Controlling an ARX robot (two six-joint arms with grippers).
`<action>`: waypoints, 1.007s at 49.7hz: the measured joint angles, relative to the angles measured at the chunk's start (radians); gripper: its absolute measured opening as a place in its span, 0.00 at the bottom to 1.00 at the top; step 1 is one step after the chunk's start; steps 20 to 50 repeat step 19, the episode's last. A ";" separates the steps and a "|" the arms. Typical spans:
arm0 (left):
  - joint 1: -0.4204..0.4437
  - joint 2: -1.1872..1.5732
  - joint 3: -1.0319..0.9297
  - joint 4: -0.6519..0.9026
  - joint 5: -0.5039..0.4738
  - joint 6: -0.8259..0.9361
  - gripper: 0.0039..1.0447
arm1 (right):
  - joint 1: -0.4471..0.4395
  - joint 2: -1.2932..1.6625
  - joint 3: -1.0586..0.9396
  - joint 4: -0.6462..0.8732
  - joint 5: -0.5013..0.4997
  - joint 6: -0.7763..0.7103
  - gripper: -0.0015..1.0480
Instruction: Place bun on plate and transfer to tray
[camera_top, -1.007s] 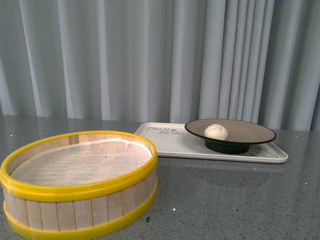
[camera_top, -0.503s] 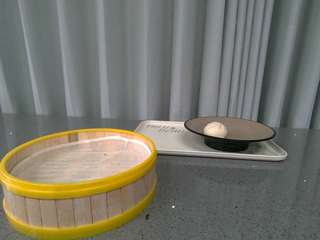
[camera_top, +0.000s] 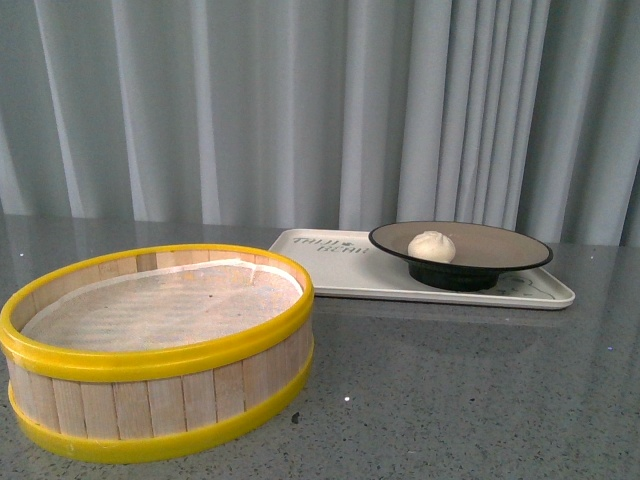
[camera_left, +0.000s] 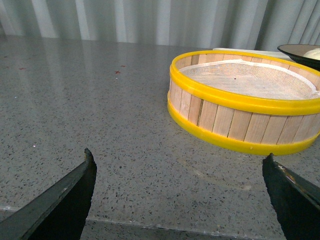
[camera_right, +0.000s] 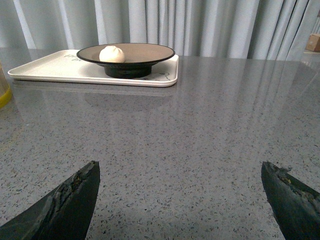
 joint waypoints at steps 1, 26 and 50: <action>0.000 0.000 0.000 0.000 0.000 0.000 0.94 | 0.000 0.000 0.000 0.000 0.000 0.000 0.92; 0.000 0.000 0.000 0.000 0.000 0.000 0.94 | 0.000 0.000 0.000 0.000 0.000 0.000 0.92; 0.000 0.000 0.000 0.000 0.000 0.000 0.94 | 0.000 0.000 0.000 0.000 0.000 0.000 0.92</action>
